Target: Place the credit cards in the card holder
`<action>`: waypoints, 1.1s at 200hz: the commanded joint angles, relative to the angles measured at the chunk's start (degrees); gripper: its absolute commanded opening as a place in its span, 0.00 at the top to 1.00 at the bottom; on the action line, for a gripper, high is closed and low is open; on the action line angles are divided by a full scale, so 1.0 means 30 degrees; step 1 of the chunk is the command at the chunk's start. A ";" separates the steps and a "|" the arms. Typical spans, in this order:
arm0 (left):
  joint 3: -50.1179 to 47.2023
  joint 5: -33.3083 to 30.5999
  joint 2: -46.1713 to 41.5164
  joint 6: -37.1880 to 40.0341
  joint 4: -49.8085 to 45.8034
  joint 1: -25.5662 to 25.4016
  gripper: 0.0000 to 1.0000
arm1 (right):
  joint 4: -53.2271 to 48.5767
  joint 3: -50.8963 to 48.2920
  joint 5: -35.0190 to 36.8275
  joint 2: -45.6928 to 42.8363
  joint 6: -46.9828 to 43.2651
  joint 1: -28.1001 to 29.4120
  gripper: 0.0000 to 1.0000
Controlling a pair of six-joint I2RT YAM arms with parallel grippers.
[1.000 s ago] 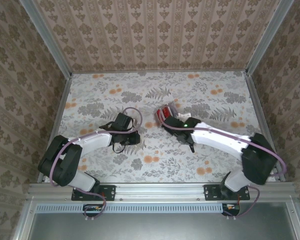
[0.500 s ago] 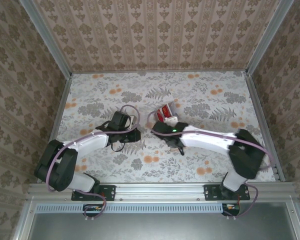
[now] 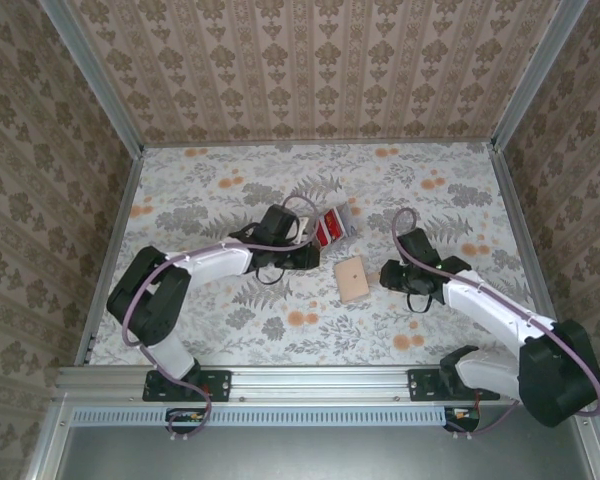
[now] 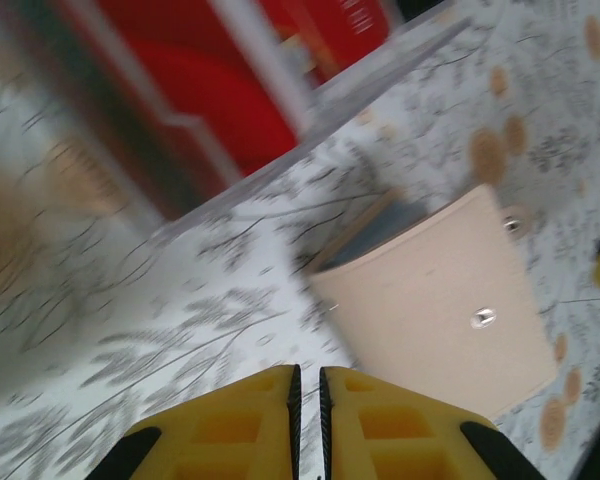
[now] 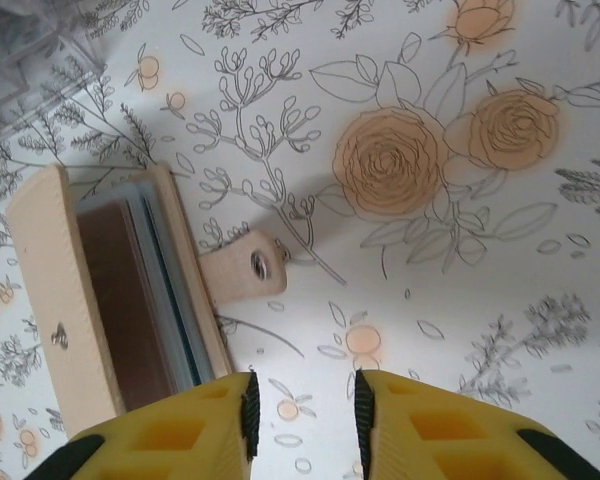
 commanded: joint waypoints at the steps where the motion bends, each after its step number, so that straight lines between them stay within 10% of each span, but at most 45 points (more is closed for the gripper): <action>1: 0.1041 0.0447 0.0410 -0.0039 -0.0433 -0.0539 0.84 | 0.2382 -0.0090 -0.2747 0.0925 -0.0779 -0.0710 0.66; 220: 0.3869 0.1651 0.4107 -0.0281 -0.1536 -0.2143 0.81 | 0.2745 0.1345 -0.5236 0.3194 -0.2217 -0.2827 0.85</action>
